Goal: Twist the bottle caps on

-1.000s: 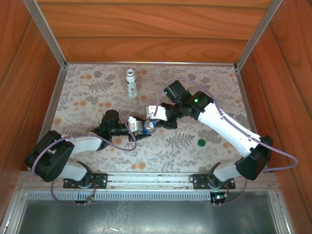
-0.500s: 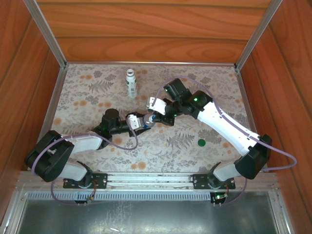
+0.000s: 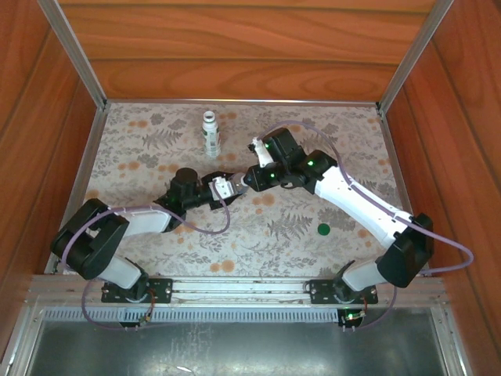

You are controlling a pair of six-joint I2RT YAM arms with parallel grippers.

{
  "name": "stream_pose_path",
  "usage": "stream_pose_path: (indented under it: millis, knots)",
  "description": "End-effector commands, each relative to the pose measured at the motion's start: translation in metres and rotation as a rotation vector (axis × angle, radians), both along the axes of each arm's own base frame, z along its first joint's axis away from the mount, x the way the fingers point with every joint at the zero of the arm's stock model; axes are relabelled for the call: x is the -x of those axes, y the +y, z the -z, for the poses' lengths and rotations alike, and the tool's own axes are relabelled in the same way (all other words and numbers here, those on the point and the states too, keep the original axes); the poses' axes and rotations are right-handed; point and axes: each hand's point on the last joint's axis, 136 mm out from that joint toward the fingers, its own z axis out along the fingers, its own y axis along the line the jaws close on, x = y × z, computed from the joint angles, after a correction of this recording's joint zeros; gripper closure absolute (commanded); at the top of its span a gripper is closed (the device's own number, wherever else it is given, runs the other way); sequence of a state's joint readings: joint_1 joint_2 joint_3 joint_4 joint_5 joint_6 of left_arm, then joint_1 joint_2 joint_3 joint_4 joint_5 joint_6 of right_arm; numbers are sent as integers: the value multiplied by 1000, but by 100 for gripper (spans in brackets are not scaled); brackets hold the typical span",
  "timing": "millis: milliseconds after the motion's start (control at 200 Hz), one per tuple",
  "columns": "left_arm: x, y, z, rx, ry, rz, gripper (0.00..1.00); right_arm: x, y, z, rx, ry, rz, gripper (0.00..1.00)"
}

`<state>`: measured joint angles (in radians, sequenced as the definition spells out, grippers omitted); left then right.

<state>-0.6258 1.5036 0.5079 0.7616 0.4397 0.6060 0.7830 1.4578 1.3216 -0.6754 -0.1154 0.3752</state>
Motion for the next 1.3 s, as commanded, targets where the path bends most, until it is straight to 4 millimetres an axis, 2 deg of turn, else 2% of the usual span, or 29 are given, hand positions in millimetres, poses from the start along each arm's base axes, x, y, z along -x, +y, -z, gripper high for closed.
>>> stream_pose_path:
  millis: [0,105,190,355,465,660,924,1129,1294]
  knots:
    - [-2,-8,-14,29,-32,31,39,-6,1,10,-33,120,154,67]
    - [1,-8,-12,31,-18,40,39,-7,0,-1,-26,29,65,54]
    - [4,-9,-9,33,-4,52,39,0,3,-13,-22,-109,-121,44]
    - [23,-9,-5,45,26,120,39,15,-9,-28,90,-398,-462,39]
    - [34,-8,-8,61,37,154,39,42,-12,-28,119,-525,-748,39]
    - [50,-11,-9,102,119,209,40,65,-18,-29,206,-676,-1074,41]
    - [55,-11,-11,108,119,230,40,63,-6,-27,224,-723,-1120,41]
    - [58,-10,-14,113,108,239,40,52,-5,-15,276,-702,-1111,42]
    - [59,-8,-12,105,98,237,40,49,-5,-13,290,-697,-1101,45]
